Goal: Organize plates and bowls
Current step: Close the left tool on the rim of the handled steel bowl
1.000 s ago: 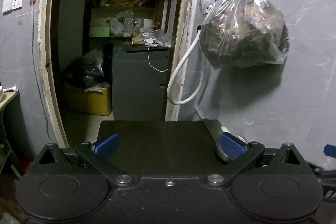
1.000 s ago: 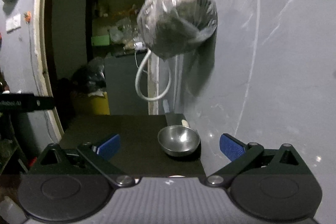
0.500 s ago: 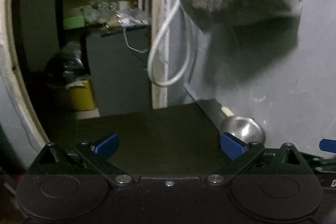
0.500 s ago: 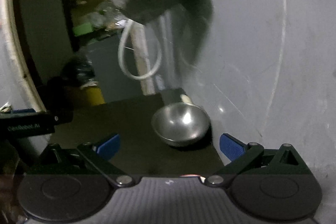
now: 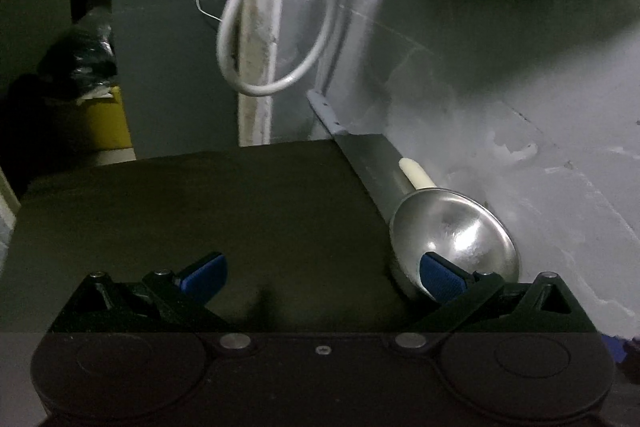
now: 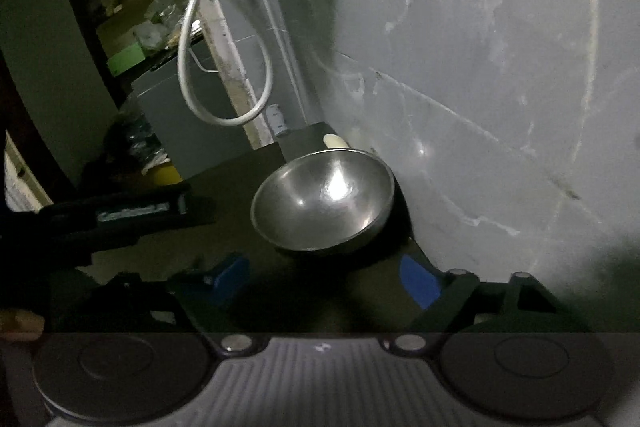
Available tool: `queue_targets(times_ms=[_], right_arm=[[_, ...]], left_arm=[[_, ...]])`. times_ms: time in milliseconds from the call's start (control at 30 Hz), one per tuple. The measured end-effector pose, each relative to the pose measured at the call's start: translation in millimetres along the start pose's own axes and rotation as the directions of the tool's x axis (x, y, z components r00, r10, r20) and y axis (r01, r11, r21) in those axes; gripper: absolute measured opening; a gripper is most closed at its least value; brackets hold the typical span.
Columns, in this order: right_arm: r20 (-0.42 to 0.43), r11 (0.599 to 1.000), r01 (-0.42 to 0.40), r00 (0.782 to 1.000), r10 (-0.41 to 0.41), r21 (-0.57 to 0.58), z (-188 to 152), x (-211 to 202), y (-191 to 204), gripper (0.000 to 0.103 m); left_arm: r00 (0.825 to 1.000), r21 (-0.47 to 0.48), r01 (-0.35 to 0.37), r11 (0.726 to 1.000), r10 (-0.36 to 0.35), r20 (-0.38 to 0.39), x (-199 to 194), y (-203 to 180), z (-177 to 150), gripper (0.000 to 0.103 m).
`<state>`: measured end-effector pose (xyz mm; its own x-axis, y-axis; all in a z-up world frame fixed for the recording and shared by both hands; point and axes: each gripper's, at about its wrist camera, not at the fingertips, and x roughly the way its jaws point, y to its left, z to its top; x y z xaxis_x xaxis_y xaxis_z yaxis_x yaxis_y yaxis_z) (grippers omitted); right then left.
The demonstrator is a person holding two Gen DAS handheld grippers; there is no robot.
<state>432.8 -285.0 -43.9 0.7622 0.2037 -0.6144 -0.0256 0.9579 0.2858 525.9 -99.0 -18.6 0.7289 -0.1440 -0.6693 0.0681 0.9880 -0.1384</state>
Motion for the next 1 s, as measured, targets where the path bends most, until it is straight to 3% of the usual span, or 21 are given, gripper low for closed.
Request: queue_targets(times_ms=[233,433,467,500,600,733,1000], right_arm=[[0.005,0.998,0.052,0.999,-0.052,0.044,5.4,33.5,-6.9,0.066],[-0.004,0.997,0.067,0.998,-0.067,0.029,10.2,48.8,-6.2,0.051],[-0.007,0.997,0.068,0.998,-0.067,0.029,10.7,49.7,-6.7,0.048],[-0.011,0.997,0.068,0.998,-0.067,0.03,10.3,50.3,-7.7,0.047],[-0.02,0.997,0.066,0.998,-0.065,0.035,10.9,53.2,-10.1,0.046],[-0.042,0.998,0.059,0.997,-0.058,0.03,12.2,56.1,-11.9,0.046],[-0.094,0.998,-0.001,0.996,0.007,0.065,9.3,56.9,-16.5,0.045]], left_arm=[[0.998,-0.01,0.044,0.999,-0.045,-0.042,40.0,-15.7,8.9,0.1],[0.993,0.002,0.081,0.997,-0.081,-0.091,56.6,-23.1,10.8,0.072],[0.991,0.006,0.088,0.996,-0.087,-0.101,58.5,-24.1,10.3,0.062],[0.989,0.012,0.095,0.995,-0.093,-0.113,60.6,-25.3,9.7,0.05],[0.987,0.02,0.092,0.996,-0.088,-0.135,64.7,-26.8,7.0,0.036],[0.98,0.007,0.136,0.991,-0.134,-0.148,64.8,-26.3,4.3,0.018],[0.986,0.025,0.115,0.993,-0.111,-0.127,47.8,-23.8,-1.4,0.016]])
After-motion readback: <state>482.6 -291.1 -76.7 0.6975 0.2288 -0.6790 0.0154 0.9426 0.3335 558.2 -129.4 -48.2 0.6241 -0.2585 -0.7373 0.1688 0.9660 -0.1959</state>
